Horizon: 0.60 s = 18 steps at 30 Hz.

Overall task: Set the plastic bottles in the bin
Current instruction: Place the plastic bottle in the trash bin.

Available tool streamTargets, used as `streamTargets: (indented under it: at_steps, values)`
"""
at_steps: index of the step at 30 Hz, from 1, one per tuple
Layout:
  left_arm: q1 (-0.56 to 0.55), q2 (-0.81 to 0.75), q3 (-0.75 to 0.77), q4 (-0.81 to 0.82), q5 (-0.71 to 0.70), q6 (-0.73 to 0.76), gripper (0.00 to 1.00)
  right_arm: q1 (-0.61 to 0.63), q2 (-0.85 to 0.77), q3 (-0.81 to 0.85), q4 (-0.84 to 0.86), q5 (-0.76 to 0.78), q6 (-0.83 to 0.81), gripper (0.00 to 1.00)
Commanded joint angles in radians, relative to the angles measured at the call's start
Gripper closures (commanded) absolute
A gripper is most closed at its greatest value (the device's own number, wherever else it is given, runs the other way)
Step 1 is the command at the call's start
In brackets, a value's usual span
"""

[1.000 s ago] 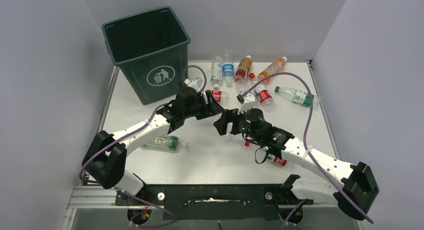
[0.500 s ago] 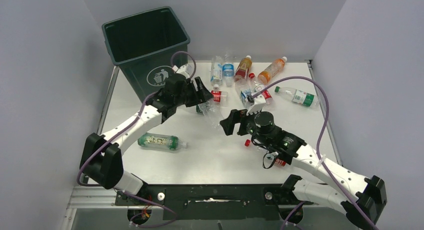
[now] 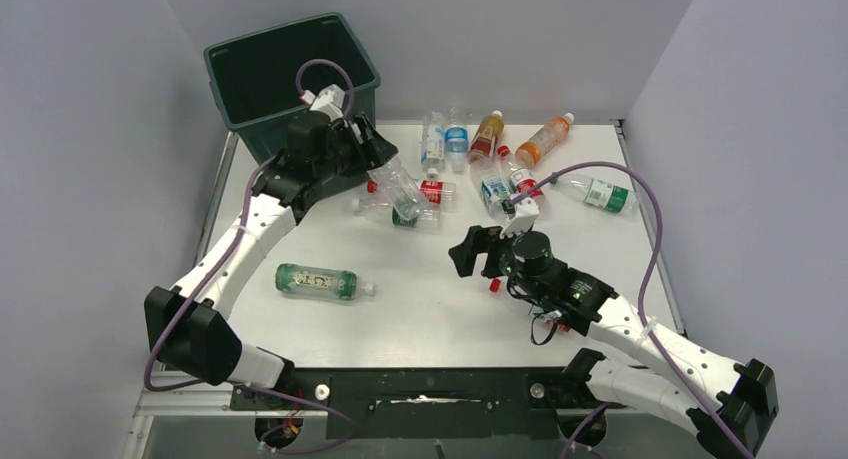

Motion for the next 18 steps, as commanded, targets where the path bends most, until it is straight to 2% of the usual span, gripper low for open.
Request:
streamTargets:
  at_steps: [1,18]
  values:
    - [0.049,-0.052,0.112,-0.008,0.027,0.045,0.53,0.005,-0.019,-0.003,0.029,0.028,0.014,0.02]
    - [0.309,-0.013,0.355,0.043,0.112,0.015,0.52,0.004,0.022,0.004,0.040,0.012,0.008,0.02]
